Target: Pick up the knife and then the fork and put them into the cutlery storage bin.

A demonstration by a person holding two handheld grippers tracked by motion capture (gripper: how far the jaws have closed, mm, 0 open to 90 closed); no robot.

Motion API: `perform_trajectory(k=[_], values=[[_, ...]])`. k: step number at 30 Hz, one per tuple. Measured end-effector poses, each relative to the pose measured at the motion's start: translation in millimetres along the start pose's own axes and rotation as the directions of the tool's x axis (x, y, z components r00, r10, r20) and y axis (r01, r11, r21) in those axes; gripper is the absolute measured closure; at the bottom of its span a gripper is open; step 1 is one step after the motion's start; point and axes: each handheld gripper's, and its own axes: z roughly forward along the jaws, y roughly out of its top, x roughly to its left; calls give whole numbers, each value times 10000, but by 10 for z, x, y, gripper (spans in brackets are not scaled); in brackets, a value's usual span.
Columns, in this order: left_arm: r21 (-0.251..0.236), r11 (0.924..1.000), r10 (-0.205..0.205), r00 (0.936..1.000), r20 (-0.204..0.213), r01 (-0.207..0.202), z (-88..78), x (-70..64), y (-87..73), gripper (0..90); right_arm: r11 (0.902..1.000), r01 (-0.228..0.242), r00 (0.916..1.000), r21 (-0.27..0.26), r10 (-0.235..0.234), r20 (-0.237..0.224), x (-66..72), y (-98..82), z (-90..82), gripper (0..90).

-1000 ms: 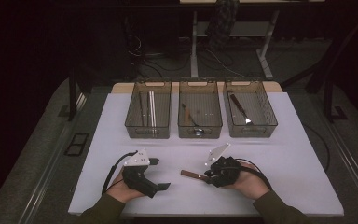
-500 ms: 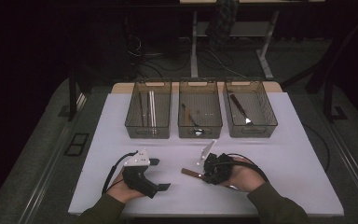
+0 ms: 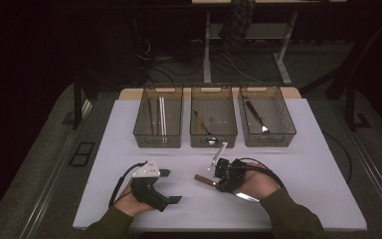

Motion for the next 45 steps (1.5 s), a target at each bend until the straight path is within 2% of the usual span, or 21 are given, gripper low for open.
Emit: perform_trajectory(k=[3, 6, 11, 13, 19, 22, 28, 35, 38, 42, 45], values=[[-33, 10000, -28, 10000, -18, 28, -4, 1, 1, 0, 9959, -330, 9995, -843, 328, -32, -61, -85, -103, 760], [-25, 10000, -18, 10000, -14, 18, -2, 1, 1, 0, 9867, -624, 9980, -1503, 625, -43, -125, -168, -200, 760], [-42, 10000, 21, 10000, -4, -21, -5, 1, 2, 0, 9611, -1161, 9932, -2505, 1143, -218, -208, -296, -340, 761], [-45, 10000, 32, 10000, 0, -32, -6, -1, 3, 0, 9543, -1299, 9915, -2692, 1284, -234, -226, -336, -383, 761], [-51, 10000, 73, 10000, 8, -73, -10, -2, 5, 0, 9218, -1729, 9847, -3469, 1688, -423, -295, -459, -511, 760], [-56, 10000, 65, 10000, 14, -65, -8, -3, 6, 0, 9039, -1877, 9814, -3843, 1886, -357, -333, -518, -582, 761], [-65, 10000, 66, 10000, 9, -65, -7, -4, 6, 0, 8495, -2244, 9707, -4776, 2381, -325, -425, -638, -697, 761], [-68, 10000, 35, 10000, 25, -35, -4, -2, 5, 0, 7948, -2549, 9568, -5508, 2896, -249, -508, -766, -847, 760], [-70, 10000, 15, 10000, 30, -15, -1, -1, 4, 0, 7609, -2664, 9487, -5917, 3155, -214, -554, -814, -918, 760], [-71, 10000, 17, 10000, -2, -17, -5, 0, 5, 0, 7298, -2690, 9391, -6286, 3436, -30, -629, -857, -987, 760], [-115, 9999, -1, 10000, -72, 0, -14, 6, 6, 0, 7149, -2653, 9299, -6469, 3671, 244, -683, -876, -1057, 760]])
